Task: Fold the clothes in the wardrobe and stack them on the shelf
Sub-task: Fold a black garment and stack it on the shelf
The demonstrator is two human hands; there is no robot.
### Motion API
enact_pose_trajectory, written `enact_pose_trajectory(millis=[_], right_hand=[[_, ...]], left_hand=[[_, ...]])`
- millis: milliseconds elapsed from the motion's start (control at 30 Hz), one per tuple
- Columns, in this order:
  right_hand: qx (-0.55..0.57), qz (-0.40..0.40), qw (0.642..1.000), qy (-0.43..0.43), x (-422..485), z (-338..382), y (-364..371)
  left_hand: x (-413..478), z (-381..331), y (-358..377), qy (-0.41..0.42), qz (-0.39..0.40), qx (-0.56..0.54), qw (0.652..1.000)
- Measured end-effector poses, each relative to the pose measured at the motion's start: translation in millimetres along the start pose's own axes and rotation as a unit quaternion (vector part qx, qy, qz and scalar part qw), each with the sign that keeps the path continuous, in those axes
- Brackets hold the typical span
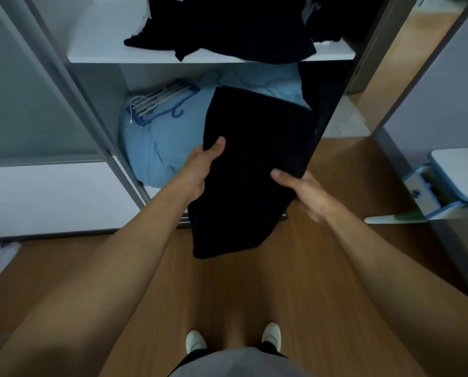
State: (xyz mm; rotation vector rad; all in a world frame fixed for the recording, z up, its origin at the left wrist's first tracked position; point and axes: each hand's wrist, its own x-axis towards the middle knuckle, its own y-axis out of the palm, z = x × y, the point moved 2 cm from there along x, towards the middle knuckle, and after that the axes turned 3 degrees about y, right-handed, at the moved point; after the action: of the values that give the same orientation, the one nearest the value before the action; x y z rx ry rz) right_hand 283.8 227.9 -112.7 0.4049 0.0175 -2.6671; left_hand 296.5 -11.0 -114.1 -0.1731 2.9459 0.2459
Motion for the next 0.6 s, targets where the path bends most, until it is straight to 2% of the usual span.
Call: enact_pose_trajectory(millis=[67,133,233,300,467,600], right_hand=[[-0.003,-0.022,0.999,-0.034,0.9,-4.7,15.5],[0.056,-0.048,0.996,-0.050,3.3,2.9,30.0],[0.130,-0.070,0.989,-0.011,12.9,14.4,45.1],[0.138,-0.079,0.987,0.030,17.8,18.9,49.5],[0.170,-0.074,0.976,0.112,18.4,16.9,41.5],[0.215,-0.059,0.963,0.153,16.8,11.5,32.4]], left_hand=[[-1.6,-5.5,-5.4,-0.017,-0.026,0.015,0.999],[-3.2,-10.3,-16.3,-0.022,-0.063,0.064,0.996],[-9.0,-8.0,-34.9,0.004,-0.112,0.174,0.978],[-15.3,10.1,-45.9,-0.022,-0.118,0.198,0.973],[-30.6,67.6,-59.1,-0.130,-0.078,0.120,0.981],[-27.8,72.9,-42.8,-0.068,0.018,-0.070,0.995]])
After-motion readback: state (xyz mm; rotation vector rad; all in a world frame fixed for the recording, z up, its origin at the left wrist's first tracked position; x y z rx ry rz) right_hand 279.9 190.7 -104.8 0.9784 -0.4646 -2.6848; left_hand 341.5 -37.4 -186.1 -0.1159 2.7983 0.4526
